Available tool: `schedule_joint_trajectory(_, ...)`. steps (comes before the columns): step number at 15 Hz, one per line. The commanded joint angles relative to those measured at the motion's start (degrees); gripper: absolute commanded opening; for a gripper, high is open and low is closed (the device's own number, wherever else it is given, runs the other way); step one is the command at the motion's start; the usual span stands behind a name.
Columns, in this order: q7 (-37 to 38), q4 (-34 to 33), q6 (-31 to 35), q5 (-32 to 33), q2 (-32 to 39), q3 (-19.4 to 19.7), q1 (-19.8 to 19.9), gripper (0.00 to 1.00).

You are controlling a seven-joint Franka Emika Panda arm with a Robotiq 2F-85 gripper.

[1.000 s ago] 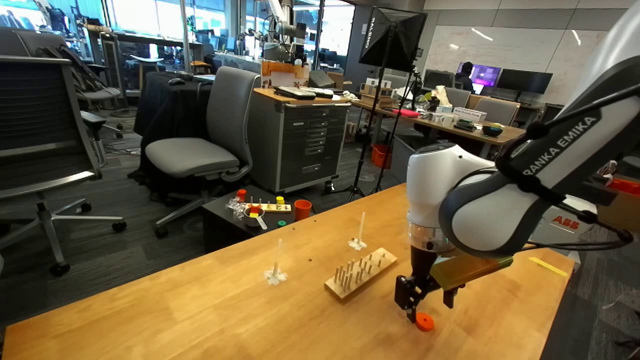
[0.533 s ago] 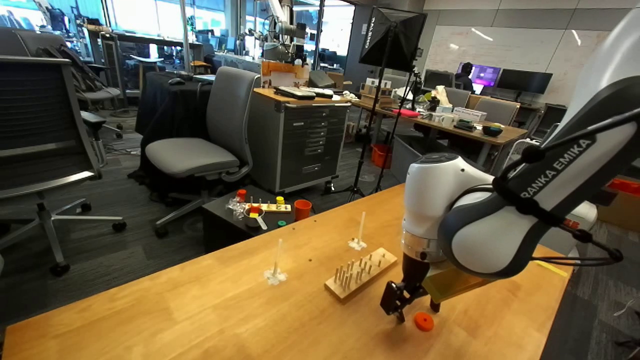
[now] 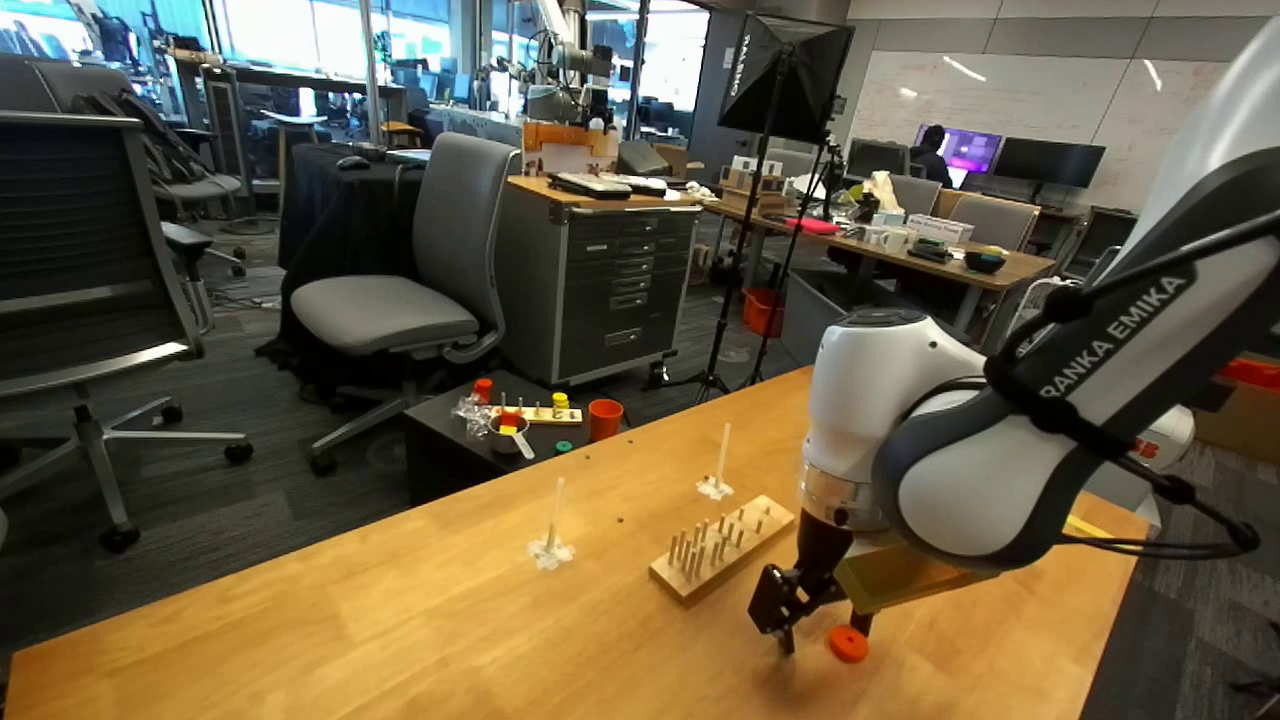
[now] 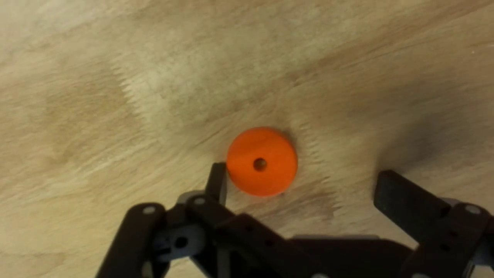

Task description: Pick the orange ring and put it on the object on the table

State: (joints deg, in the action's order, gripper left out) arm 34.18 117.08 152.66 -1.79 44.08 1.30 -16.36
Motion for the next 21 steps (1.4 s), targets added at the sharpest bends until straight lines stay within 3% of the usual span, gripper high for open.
schedule_joint_trajectory(1, -0.3, 4.3, 2.1, -4.0, -3.1, -1.3, 0.1, 1.00)
schedule_joint_trajectory(11, -1.1, 9.4, 4.7, -6.8, -5.5, -0.6, 0.5, 1.00)
schedule_joint_trajectory(21, -0.4, 8.3, 6.1, -5.3, -4.6, 2.0, -1.3, 1.00)
